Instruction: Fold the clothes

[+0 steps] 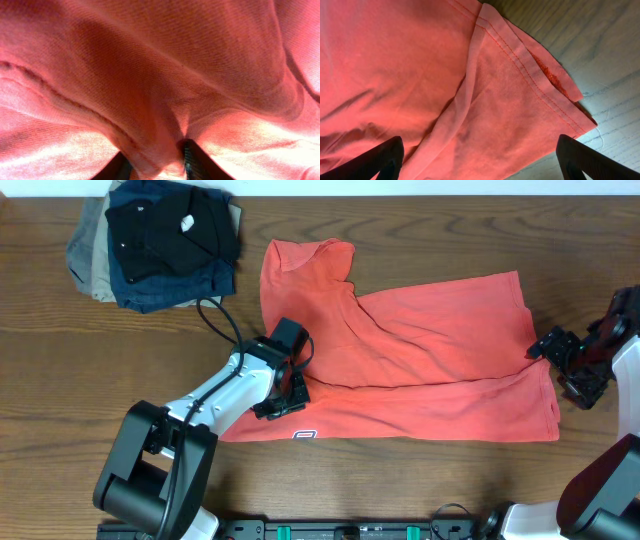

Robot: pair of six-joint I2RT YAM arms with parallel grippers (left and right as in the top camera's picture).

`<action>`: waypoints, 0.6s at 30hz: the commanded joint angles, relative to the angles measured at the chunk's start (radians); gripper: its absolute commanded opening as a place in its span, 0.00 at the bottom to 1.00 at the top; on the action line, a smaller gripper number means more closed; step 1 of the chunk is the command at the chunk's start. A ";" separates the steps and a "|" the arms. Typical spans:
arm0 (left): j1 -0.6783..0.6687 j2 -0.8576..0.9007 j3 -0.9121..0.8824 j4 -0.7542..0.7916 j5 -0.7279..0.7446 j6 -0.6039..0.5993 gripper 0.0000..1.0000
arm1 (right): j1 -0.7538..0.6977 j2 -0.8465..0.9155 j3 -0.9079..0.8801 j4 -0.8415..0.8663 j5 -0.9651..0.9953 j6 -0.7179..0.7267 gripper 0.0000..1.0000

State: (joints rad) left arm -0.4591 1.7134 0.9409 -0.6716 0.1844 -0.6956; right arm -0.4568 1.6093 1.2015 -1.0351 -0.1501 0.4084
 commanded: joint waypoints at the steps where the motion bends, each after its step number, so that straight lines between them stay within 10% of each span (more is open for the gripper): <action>1: 0.003 0.003 0.014 -0.003 -0.016 0.022 0.23 | 0.006 0.001 0.013 -0.003 -0.004 -0.014 0.96; 18: 0.002 -0.010 0.045 0.097 -0.066 0.022 0.08 | 0.006 0.001 0.013 -0.010 -0.004 -0.014 0.96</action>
State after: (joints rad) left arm -0.4591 1.7130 0.9619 -0.5926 0.1486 -0.6796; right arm -0.4568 1.6093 1.2015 -1.0409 -0.1501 0.4084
